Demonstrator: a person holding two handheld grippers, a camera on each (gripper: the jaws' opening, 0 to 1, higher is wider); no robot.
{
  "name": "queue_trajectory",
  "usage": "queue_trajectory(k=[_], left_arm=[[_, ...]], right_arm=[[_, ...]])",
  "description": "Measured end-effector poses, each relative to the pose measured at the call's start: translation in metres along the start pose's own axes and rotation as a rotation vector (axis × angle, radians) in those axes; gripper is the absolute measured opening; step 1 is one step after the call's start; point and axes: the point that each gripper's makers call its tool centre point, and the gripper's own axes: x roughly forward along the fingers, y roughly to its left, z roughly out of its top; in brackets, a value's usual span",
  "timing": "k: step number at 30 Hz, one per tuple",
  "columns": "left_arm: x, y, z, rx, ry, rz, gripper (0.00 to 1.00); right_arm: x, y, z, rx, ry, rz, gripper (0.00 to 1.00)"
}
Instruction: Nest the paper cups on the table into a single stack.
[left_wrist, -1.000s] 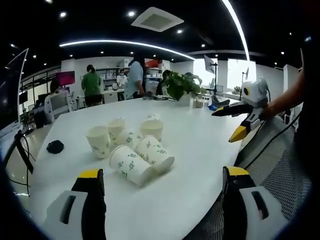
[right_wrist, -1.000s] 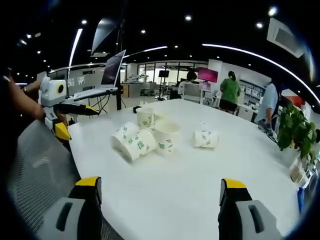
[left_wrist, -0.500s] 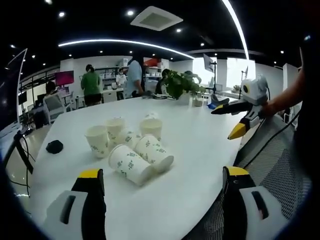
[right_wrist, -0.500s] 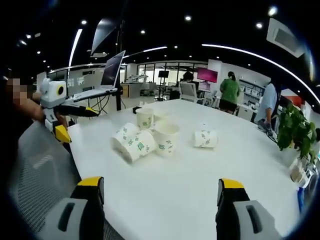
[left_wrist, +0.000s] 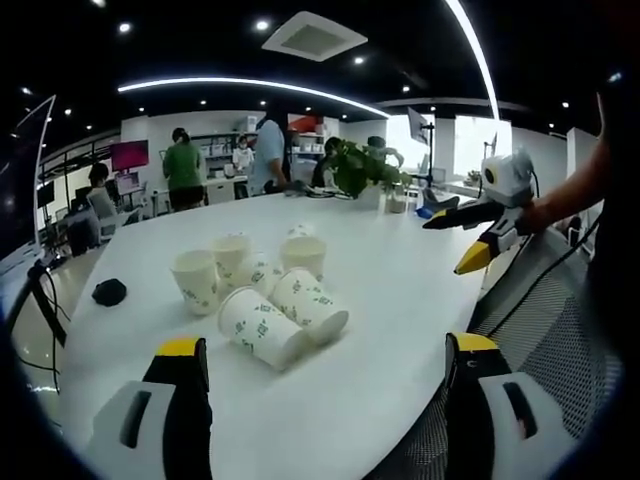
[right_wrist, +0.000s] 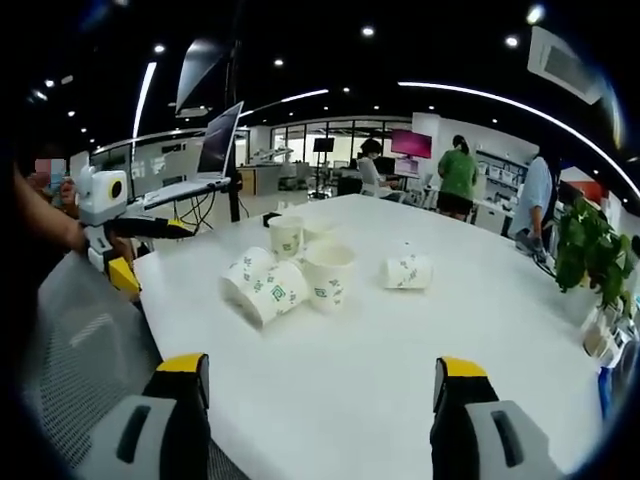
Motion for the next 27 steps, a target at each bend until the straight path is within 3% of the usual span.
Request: queue_trajectory(k=[27], left_arm=[[0.001, -0.002, -0.001, -0.002, -0.006, -0.01, 0.98]], right_arm=[[0.024, -0.013, 0.04, 0.016, -0.049, -0.003, 0.77]])
